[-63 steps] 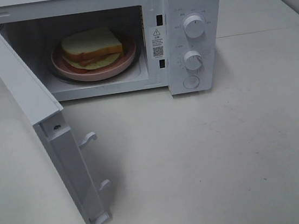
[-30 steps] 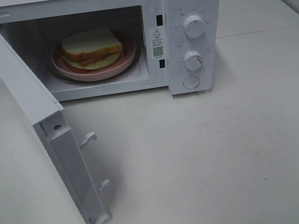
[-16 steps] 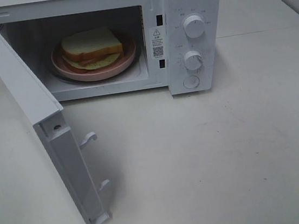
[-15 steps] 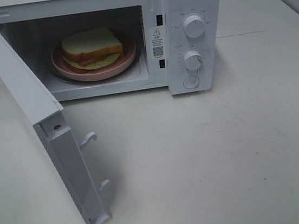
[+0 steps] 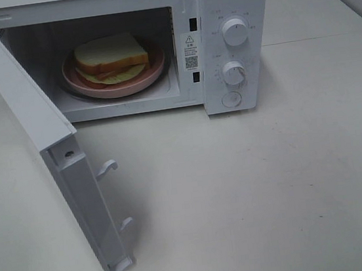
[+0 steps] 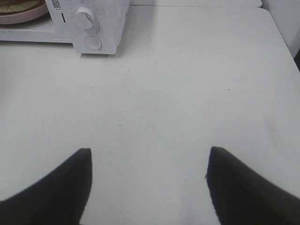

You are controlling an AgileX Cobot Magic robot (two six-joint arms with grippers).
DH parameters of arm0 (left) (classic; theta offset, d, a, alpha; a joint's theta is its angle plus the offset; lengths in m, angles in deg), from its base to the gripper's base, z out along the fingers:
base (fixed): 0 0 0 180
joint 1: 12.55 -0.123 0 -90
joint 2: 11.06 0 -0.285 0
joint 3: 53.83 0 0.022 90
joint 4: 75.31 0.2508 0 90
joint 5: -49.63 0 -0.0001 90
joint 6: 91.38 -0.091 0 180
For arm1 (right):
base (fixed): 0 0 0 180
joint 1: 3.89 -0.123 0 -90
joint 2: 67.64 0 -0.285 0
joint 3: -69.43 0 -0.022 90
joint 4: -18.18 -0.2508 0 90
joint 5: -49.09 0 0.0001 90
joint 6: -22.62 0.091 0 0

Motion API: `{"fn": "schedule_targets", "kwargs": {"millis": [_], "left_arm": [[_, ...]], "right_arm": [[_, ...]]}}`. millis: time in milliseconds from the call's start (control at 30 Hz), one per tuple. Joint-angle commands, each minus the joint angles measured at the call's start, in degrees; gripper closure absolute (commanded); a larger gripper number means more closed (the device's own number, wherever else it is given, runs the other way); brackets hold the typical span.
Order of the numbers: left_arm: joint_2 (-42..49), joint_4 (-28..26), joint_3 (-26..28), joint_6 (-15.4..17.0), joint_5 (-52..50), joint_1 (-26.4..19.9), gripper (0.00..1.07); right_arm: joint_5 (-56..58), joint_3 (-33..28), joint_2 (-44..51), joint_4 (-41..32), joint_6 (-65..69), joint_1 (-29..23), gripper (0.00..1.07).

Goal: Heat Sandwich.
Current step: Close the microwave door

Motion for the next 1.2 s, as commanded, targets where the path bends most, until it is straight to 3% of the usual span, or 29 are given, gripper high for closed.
{"fn": "schedule_targets", "kwargs": {"millis": [33, 1200], "left_arm": [[1.2, -0.1, -0.2, 0.1, -0.9, 0.2, 0.35], [1.2, 0.2, -0.2, 0.1, -0.9, 0.2, 0.35]], "right_arm": [[-0.5, -0.2, 1.5, 0.3, 0.3, -0.1, 0.39], [-0.5, -0.2, 1.5, 0.3, 0.3, -0.1, 0.39]]}}
